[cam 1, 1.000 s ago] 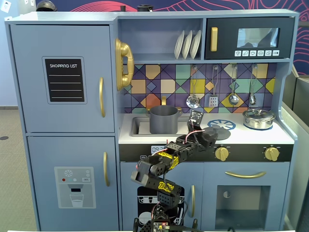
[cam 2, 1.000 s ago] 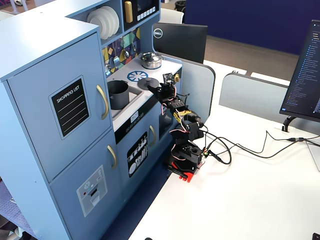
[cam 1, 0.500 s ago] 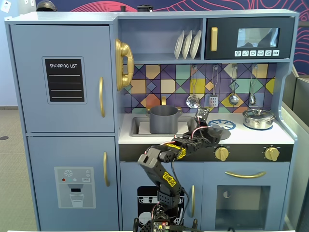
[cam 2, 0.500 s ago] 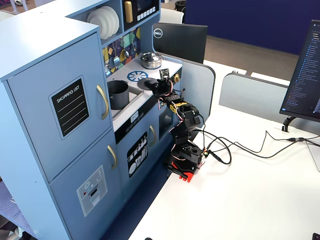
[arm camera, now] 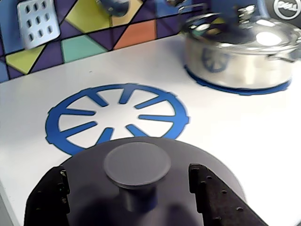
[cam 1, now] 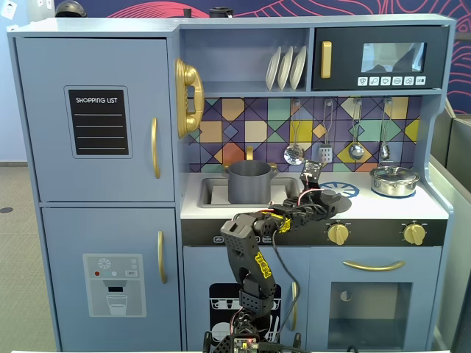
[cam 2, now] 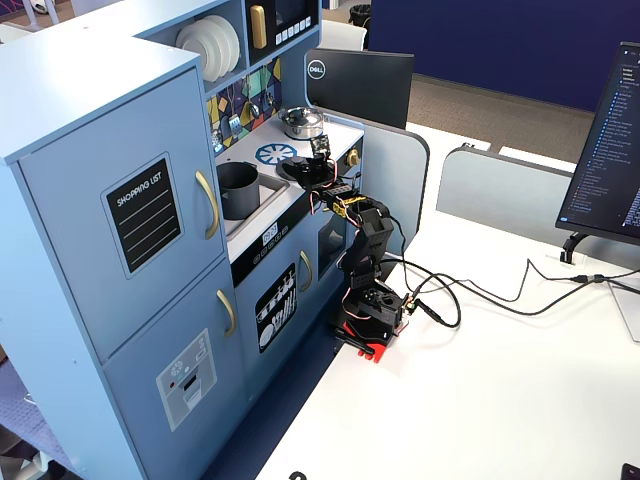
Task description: Pick up the lid from the counter and put it on the gray recipient
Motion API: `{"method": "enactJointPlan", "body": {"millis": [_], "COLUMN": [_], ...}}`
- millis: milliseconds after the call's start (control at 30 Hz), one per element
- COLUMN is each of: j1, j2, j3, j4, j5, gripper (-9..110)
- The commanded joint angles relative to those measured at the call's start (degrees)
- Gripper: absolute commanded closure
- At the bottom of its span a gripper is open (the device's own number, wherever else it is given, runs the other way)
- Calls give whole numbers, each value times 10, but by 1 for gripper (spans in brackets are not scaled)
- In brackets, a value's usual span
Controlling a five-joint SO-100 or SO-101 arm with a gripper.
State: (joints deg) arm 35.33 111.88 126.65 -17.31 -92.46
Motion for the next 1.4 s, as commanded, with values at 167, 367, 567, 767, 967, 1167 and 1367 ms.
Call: {"method": "enactJointPlan", "body": {"millis": [167,367,567,767,967,1167,1367], "j1": [-4,-3,-4,-10,-24,-82,-171], "j2": [-40,-48,-47,-37,2,62,120], "j3": [-71,-63,-60,-77,-146,-231,-271], "j4": [-26,-27,-33,-44,-5,105,208], "j5": [-12,-18,-9,-10,-4,7,9], "gripper": [81,101,102,102,102,102,102]}}
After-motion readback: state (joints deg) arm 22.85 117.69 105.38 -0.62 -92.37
